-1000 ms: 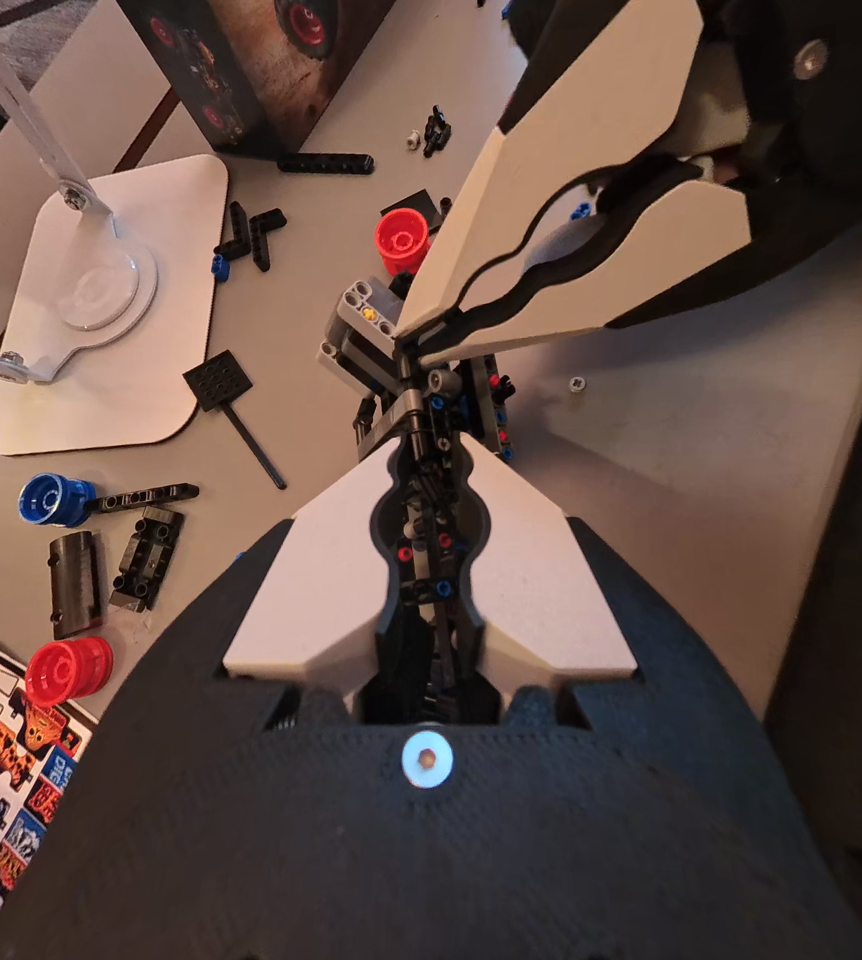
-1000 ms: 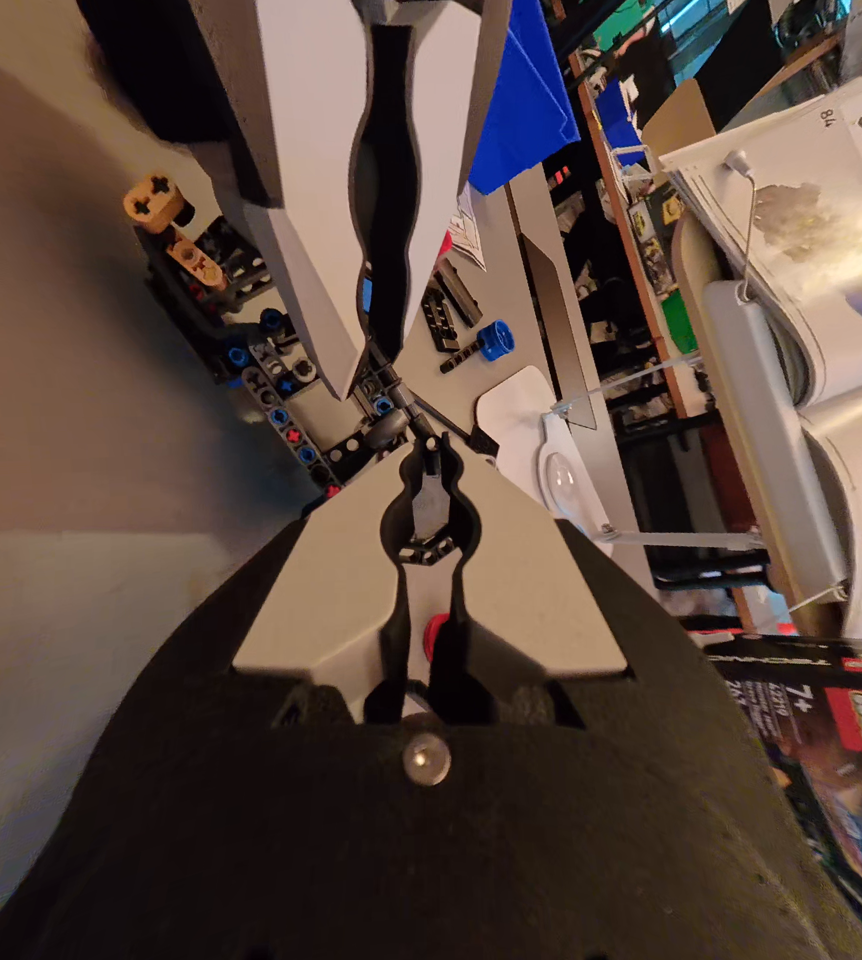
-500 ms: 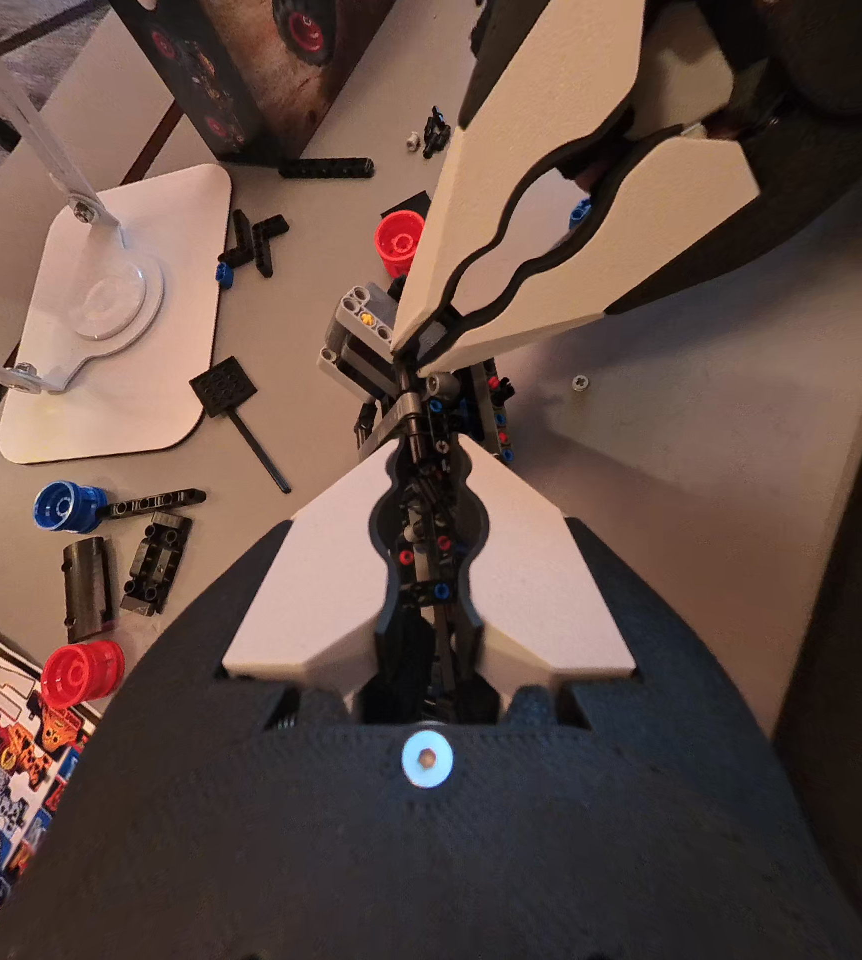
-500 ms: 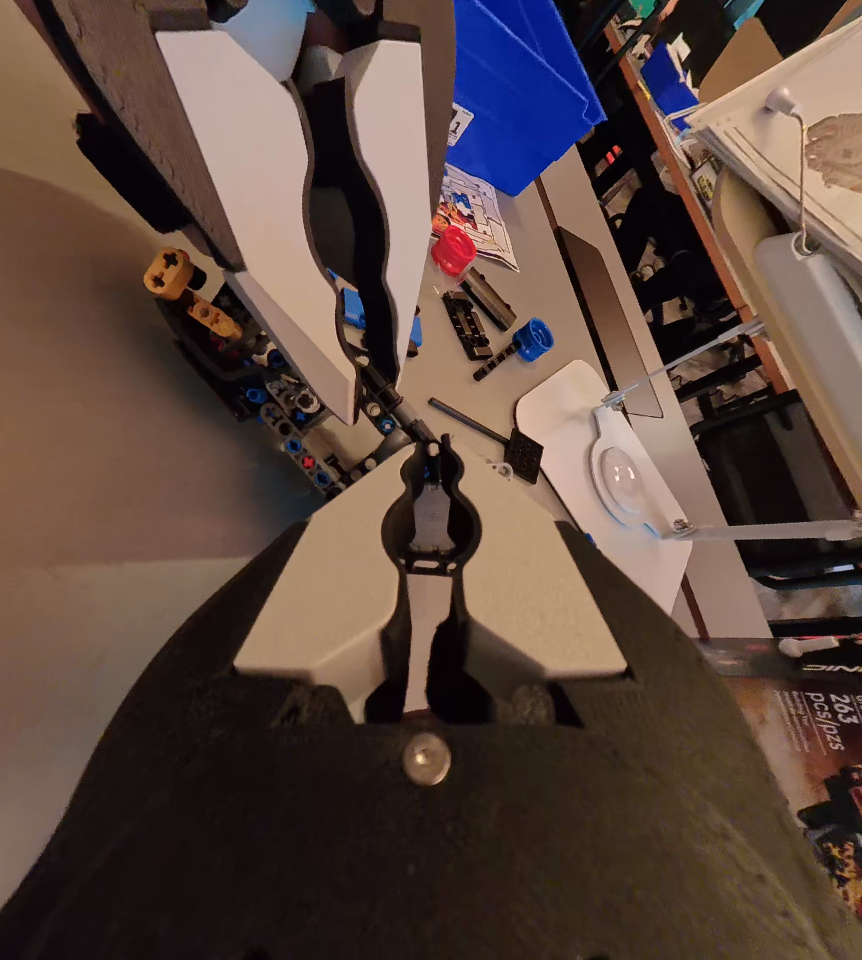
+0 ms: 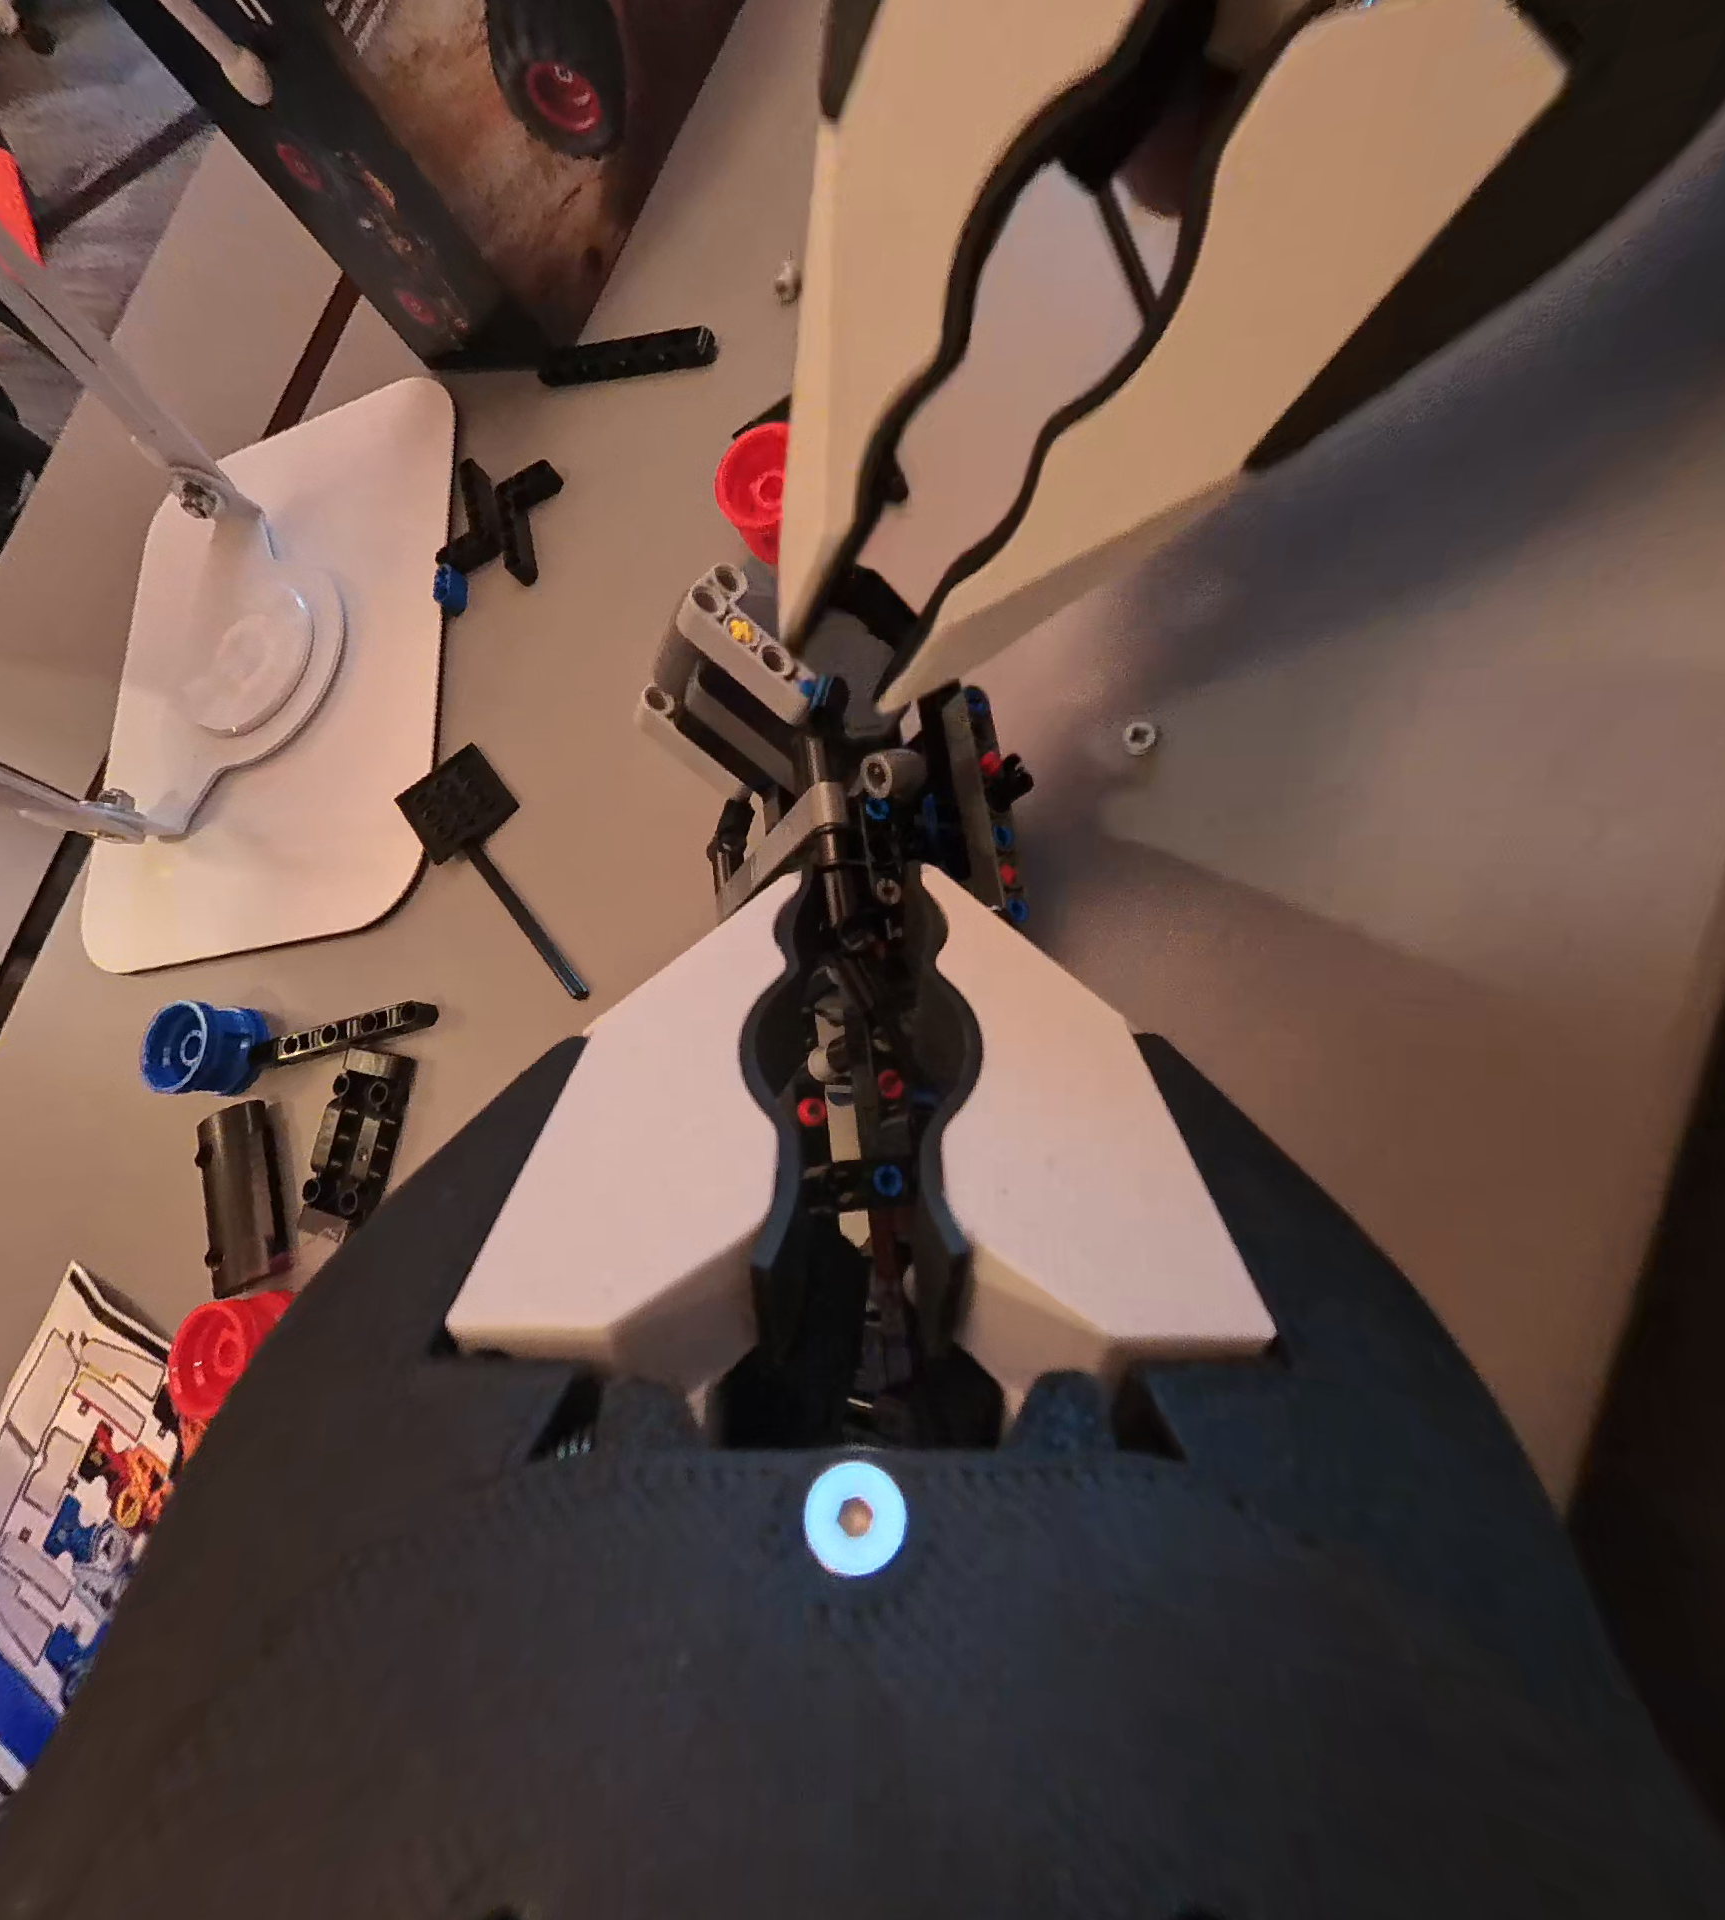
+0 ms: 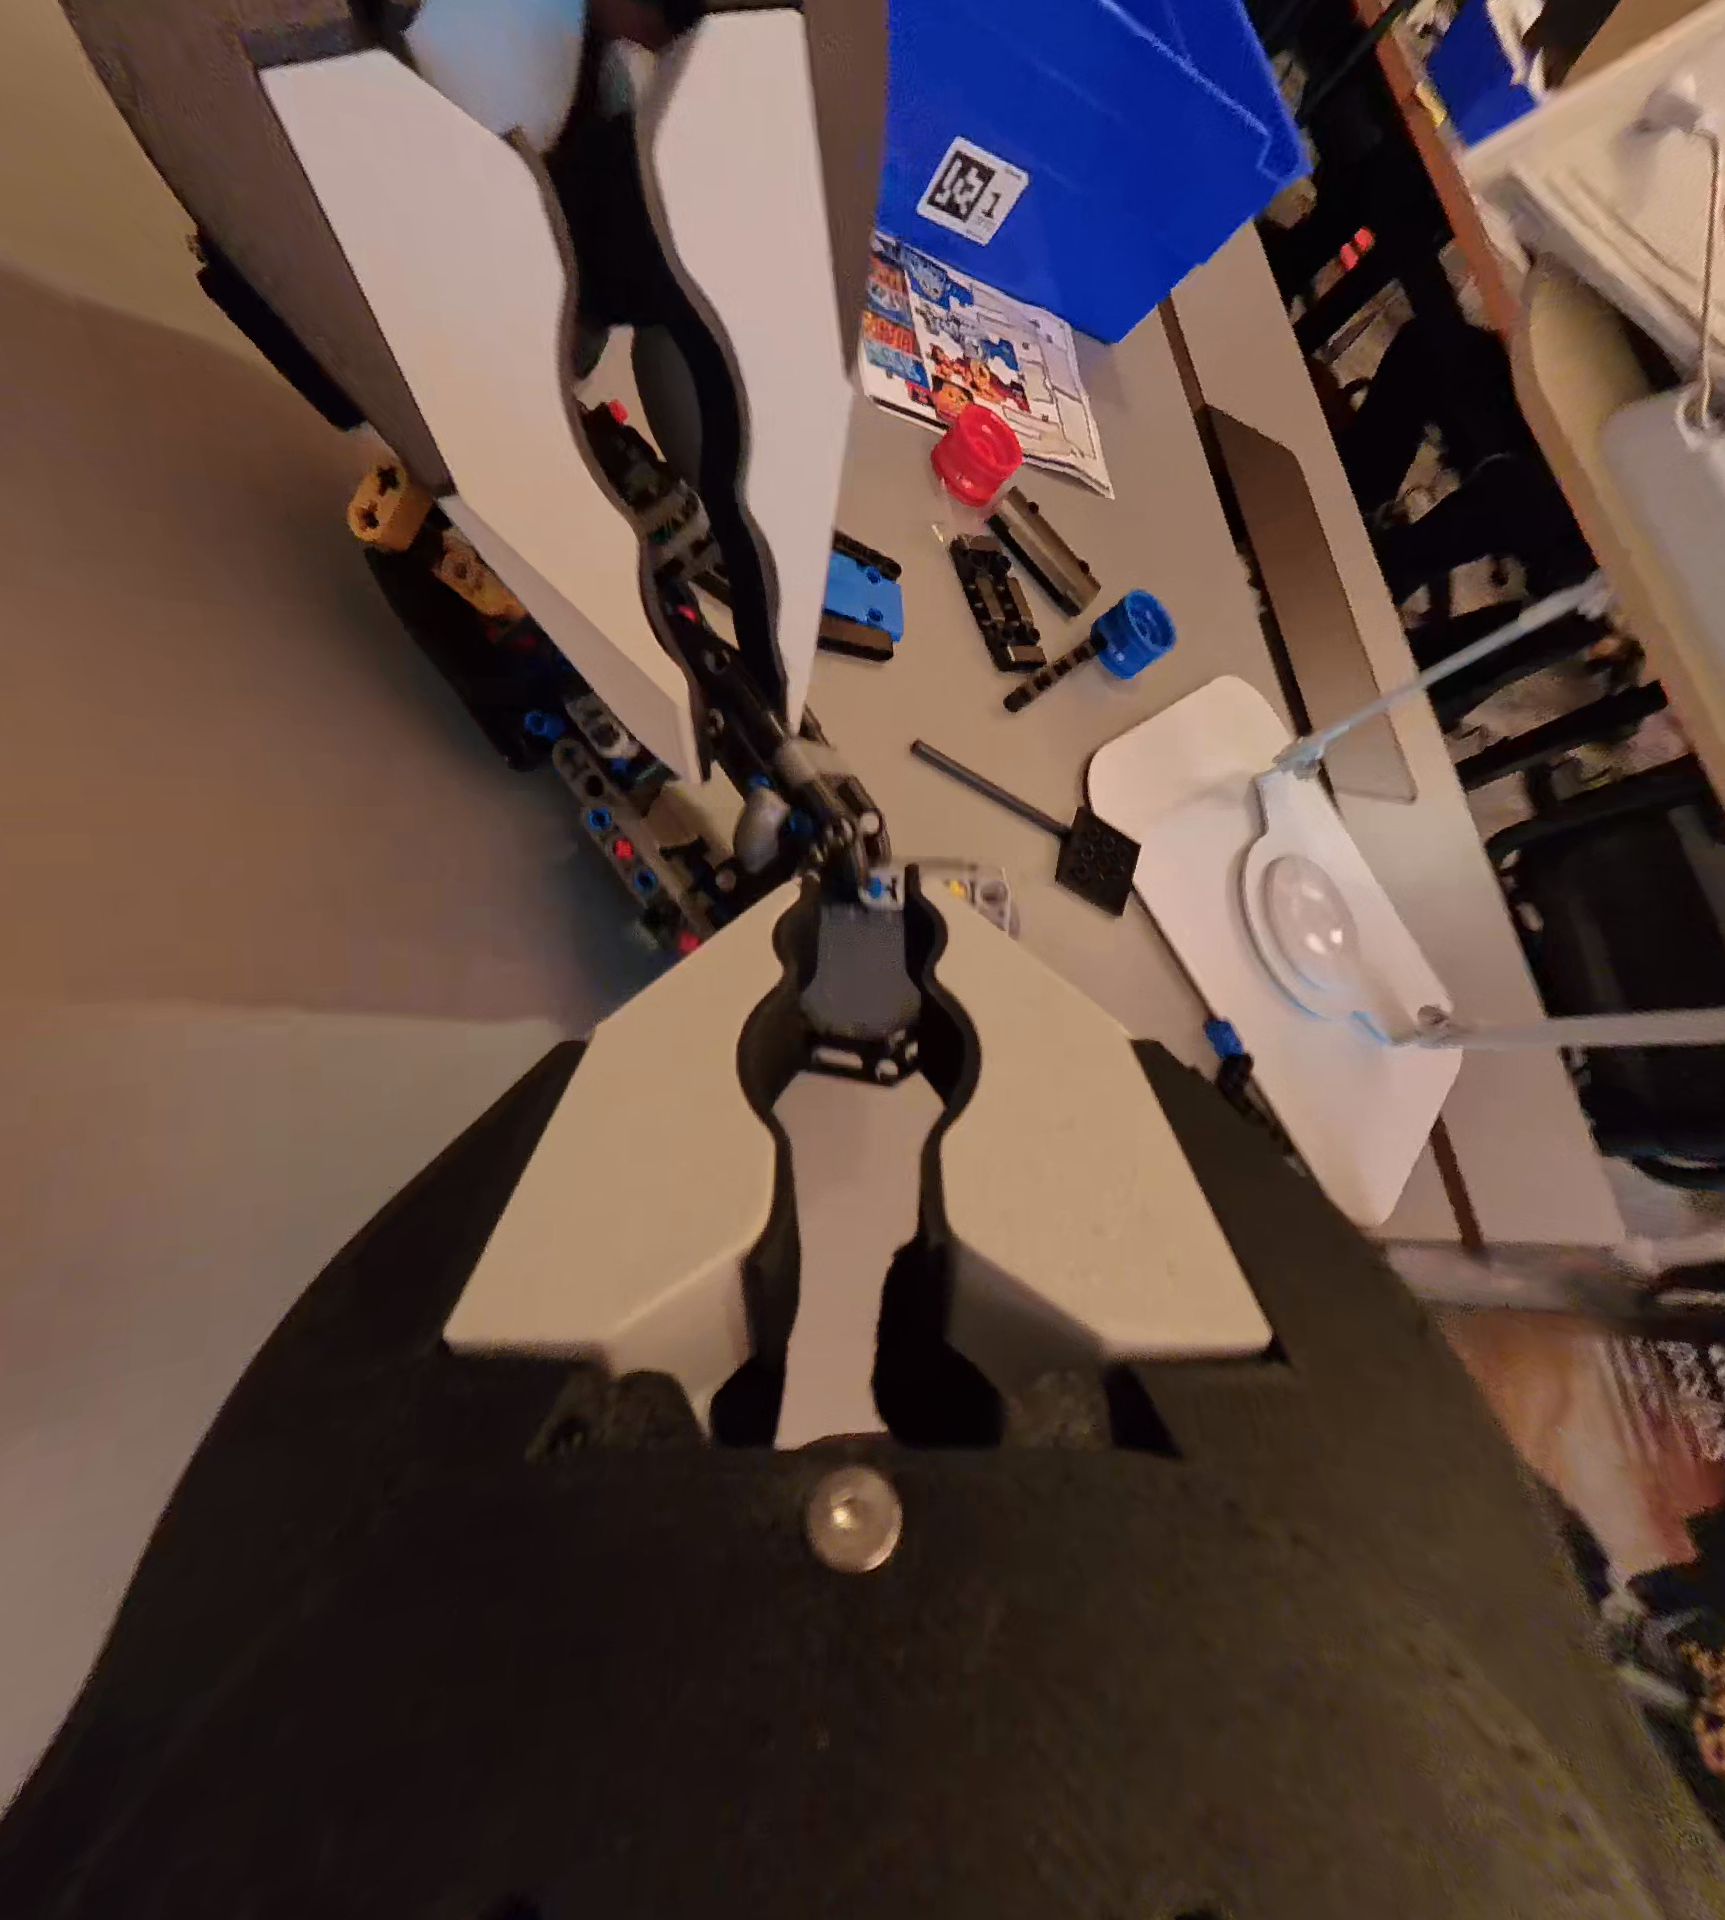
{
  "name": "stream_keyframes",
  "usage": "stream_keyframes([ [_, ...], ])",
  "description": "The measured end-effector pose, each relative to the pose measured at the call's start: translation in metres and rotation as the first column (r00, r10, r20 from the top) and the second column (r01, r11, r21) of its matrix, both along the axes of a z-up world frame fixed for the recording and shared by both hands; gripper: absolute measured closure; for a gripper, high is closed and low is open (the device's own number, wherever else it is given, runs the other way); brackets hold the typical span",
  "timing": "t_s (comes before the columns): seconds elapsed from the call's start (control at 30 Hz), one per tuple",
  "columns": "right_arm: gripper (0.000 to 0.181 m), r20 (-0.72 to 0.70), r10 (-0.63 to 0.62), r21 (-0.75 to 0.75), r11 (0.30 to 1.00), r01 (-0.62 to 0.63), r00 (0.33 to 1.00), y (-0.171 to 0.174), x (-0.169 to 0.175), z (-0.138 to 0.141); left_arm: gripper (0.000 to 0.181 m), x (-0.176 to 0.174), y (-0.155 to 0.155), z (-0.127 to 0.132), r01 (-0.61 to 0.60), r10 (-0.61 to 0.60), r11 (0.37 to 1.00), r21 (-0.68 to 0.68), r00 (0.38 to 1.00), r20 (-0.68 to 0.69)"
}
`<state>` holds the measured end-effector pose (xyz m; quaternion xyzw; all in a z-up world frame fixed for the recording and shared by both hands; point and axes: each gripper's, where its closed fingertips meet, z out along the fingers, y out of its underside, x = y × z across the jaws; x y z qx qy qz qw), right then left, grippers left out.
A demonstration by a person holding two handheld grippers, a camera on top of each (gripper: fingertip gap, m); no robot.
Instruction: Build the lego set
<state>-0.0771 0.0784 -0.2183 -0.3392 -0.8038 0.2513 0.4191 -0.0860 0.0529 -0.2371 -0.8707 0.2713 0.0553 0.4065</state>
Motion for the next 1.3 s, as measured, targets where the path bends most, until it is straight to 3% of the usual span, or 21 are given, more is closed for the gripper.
stream_keyframes([
  [0.4,0.168,-0.015,-0.181,-0.093,0.98,0.179,0.983,0.073,0.078,0.025,0.167,0.009,-0.007,-0.002,0.106,-0.098,0.993,0.046,0.983,-0.153],
  [0.67,0.166,0.036,-0.283,-0.049,0.957,0.285,0.958,0.105,0.13,0.019,0.166,0.013,-0.012,-0.005,0.175,-0.148,0.982,0.073,0.947,-0.284],
  [0.97,0.164,0.195,-0.473,-0.086,0.864,0.496,0.859,0.16,0.204,0.011,0.165,0.008,-0.02,-0.008,0.182,-0.131,0.981,0.071,0.882,-0.452],
  [1.3,0.167,0.382,-0.483,-0.06,0.838,0.543,0.788,0.177,0.249,-0.023,0.149,0.006,-0.031,-0.005,0.138,-0.083,0.983,0.119,0.92,-0.382],
])
